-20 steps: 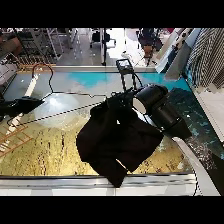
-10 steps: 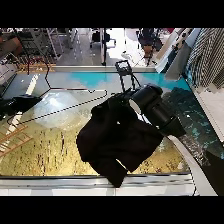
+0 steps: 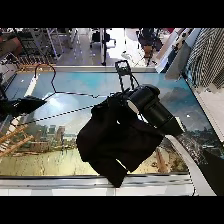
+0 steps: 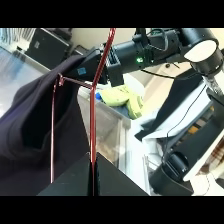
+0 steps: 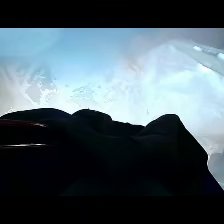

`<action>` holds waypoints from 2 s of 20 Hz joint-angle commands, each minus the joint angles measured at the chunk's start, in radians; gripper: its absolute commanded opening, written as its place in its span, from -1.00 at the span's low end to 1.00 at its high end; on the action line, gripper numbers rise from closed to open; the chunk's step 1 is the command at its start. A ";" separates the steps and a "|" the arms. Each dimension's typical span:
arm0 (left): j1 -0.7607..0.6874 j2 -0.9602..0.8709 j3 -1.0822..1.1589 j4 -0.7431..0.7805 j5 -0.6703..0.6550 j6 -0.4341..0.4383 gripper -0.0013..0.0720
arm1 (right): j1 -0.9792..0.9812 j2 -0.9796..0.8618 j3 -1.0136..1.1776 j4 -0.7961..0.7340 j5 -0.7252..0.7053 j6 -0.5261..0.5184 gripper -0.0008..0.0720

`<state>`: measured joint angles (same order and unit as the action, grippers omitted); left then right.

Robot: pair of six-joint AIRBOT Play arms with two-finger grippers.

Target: Fold the clothes and pants, and hang the long-sleeved shirts on hangers.

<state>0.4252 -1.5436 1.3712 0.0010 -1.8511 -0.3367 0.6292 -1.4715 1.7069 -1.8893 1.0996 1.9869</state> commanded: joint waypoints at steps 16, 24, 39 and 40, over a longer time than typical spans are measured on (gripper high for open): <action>-0.278 0.000 0.000 -0.014 0.294 0.017 -0.93 | 0.159 0.017 0.209 0.083 0.315 -0.043 -0.91; -0.239 0.034 0.000 -0.097 0.401 -0.031 -0.94 | 0.135 0.017 0.271 -0.050 0.451 -0.042 -0.91; -0.220 0.083 0.000 -0.001 0.531 -0.128 -0.94 | -0.013 -0.040 0.269 0.016 0.253 -0.034 -0.91; -0.230 0.080 0.000 -0.002 0.531 -0.128 -0.94 | -0.013 -0.040 0.269 0.024 0.246 -0.034 -0.91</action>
<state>0.2077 -1.4673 1.3708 -0.0059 -1.3388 -0.4622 0.6201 -1.5051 1.9751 -1.8988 1.3876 1.9537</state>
